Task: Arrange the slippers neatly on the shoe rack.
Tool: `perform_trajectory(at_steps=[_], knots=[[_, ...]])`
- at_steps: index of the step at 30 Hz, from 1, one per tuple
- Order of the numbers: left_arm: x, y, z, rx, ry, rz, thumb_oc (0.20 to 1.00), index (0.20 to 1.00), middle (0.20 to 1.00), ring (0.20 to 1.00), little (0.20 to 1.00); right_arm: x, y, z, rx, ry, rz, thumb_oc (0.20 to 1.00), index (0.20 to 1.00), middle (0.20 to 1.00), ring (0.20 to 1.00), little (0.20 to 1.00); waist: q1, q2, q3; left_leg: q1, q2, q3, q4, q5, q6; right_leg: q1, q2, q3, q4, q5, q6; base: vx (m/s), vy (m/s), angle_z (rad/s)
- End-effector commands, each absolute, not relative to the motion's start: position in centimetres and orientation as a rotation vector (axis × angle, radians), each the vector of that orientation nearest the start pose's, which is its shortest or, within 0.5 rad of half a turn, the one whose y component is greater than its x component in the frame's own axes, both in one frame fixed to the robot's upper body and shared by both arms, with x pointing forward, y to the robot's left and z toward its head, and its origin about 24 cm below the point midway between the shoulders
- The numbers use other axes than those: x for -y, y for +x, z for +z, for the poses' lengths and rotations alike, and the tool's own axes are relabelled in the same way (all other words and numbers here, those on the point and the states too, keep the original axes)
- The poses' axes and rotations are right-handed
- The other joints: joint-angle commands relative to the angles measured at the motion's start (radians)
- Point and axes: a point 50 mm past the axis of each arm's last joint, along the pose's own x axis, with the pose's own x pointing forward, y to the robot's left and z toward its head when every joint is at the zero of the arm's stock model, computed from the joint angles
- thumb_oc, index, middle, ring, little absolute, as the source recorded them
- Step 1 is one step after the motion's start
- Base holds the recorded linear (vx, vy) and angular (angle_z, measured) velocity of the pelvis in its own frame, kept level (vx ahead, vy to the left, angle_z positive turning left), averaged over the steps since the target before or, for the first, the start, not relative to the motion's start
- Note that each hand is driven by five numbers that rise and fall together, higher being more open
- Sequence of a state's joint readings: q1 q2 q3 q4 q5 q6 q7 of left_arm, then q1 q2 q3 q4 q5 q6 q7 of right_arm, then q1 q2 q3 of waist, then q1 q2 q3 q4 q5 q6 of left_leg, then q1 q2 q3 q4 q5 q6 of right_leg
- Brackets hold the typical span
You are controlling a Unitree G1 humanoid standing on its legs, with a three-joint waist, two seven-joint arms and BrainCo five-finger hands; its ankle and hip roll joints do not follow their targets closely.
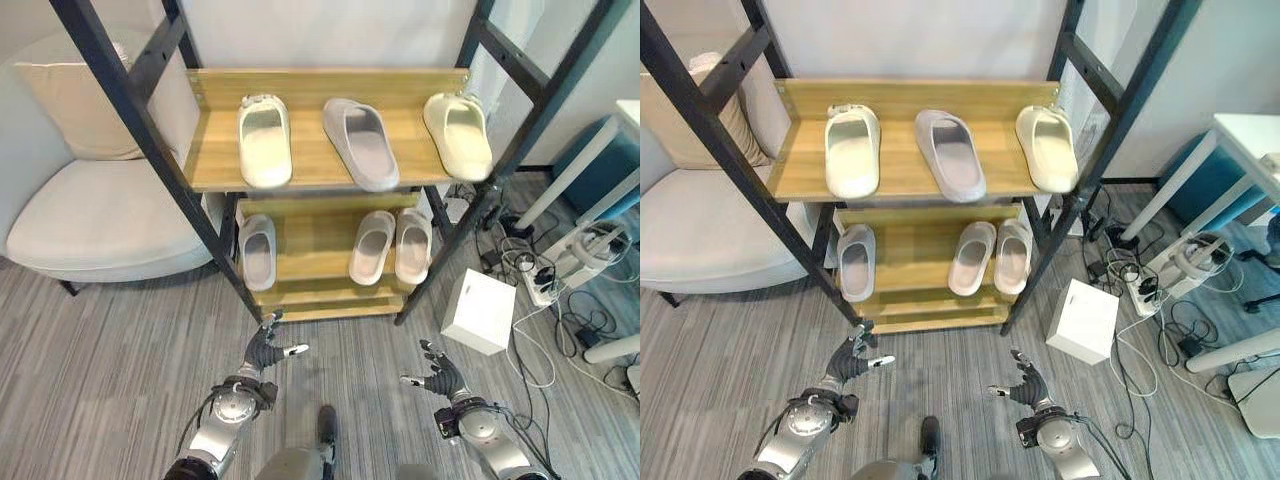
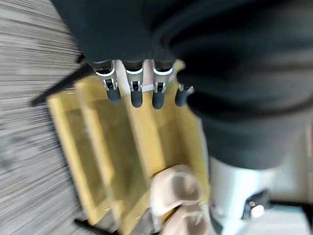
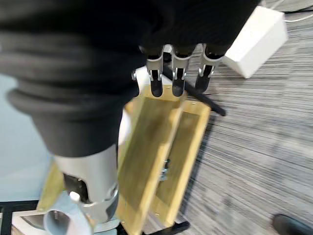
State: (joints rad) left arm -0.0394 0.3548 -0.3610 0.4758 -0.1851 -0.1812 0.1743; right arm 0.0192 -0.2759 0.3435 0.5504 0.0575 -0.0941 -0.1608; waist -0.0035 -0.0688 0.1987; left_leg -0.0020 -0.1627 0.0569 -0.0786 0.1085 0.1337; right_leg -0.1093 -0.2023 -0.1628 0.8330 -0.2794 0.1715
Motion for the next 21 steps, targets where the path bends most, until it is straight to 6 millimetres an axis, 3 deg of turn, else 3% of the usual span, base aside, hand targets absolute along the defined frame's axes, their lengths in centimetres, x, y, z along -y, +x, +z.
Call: perform_trajectory(at_steps=[1,2,4,6,10,14,17,21], knots=[[-17.1,23.4,-3.3,-0.229,0.217,-0.086,1.0,1.0,1.0,1.0,1.0,17.4,21.6,-6.6,-0.415,-0.346,0.093,1.0,1.0,1.0,1.0,1.0,0.006,0.049,0.002,0.07,0.096,-0.036,-0.002,-0.191,-0.047,0.112,0.054,-0.067,-0.402,0.131,-0.064,0.07,-0.032,0.37],[-17.1,23.6,-3.1,-0.217,0.216,-0.092,1.0,1.0,1.0,1.0,1.0,17.4,21.7,-6.4,-0.408,-0.341,0.092,1.0,1.0,1.0,1.0,1.0,0.006,0.058,0.003,0.069,0.106,-0.041,-0.001,-0.194,-0.05,0.12,0.057,-0.07,-0.468,0.107,-0.077,0.03,-0.082,0.55],[-16.9,23.8,-2.9,-0.203,0.229,-0.101,1.0,1.0,1.0,1.0,1.0,17.3,22.0,-6.2,-0.397,-0.341,0.09,1.0,1.0,1.0,1.0,1.0,0.006,0.073,0.003,0.068,0.121,-0.055,-0.003,-0.199,-0.055,0.131,0.065,-0.004,-0.695,0.132,-0.087,0.03,-0.098,0.57],[-16.9,23.8,-2.9,-0.201,0.237,-0.103,1.0,1.0,1.0,1.0,1.0,17.4,21.7,-6.4,-0.412,-0.338,0.089,1.0,1.0,1.0,1.0,1.0,0.011,0.068,-0.002,0.08,0.125,-0.051,-0.005,-0.204,-0.059,0.162,0.069,0.033,-0.779,0.171,-0.074,0.07,-0.152,0.25],[-16.8,23.3,-3.3,-0.221,0.223,-0.109,1.0,1.0,1.0,1.0,1.0,17.4,21.3,-6.6,-0.42,-0.337,0.097,1.0,1.0,1.0,1.0,1.0,0.018,0.048,-0.034,0.077,0.136,-0.042,-0.009,-0.204,-0.081,0.223,0.085,0.009,-0.92,0.2,-0.074,0.08,-0.248,0.12],[-16.3,22.9,-3.9,-0.248,0.203,-0.121,1.0,1.0,1.0,1.0,1.0,18.0,20.7,-6.8,-0.43,-0.354,0.092,1.0,1.0,1.0,1.0,1.0,0.008,0.047,-0.041,0.086,0.155,-0.059,-0.009,-0.201,-0.1,0.25,0.108,-0.003,-0.92,0.172,-0.094,0.06,-0.175,-0.13],[-16.1,22.8,-3.8,-0.246,0.202,-0.129,1.0,1.0,1.0,1.0,1.0,18.9,20.9,-6.0,-0.378,-0.475,0.079,1.0,1.0,1.0,1.0,1.0,-0.001,0.05,-0.042,0.094,0.161,-0.074,-0.009,-0.203,-0.105,0.265,0.12,-0.005,-0.92,0.158,-0.105,0.05,-0.106,-0.03],[-15.3,22.6,-3.6,-0.215,0.22,-0.121,1.0,1.0,1.0,1.0,1.0,20.0,22.1,-1.7,-0.081,-0.896,0.058,1.0,1.0,1.0,1.0,1.0,-0.017,0.064,-0.039,0.11,0.173,-0.068,-0.009,-0.209,-0.108,0.274,0.135,0.016,-0.92,0.141,-0.113,0.03,-0.061,-0.06]])
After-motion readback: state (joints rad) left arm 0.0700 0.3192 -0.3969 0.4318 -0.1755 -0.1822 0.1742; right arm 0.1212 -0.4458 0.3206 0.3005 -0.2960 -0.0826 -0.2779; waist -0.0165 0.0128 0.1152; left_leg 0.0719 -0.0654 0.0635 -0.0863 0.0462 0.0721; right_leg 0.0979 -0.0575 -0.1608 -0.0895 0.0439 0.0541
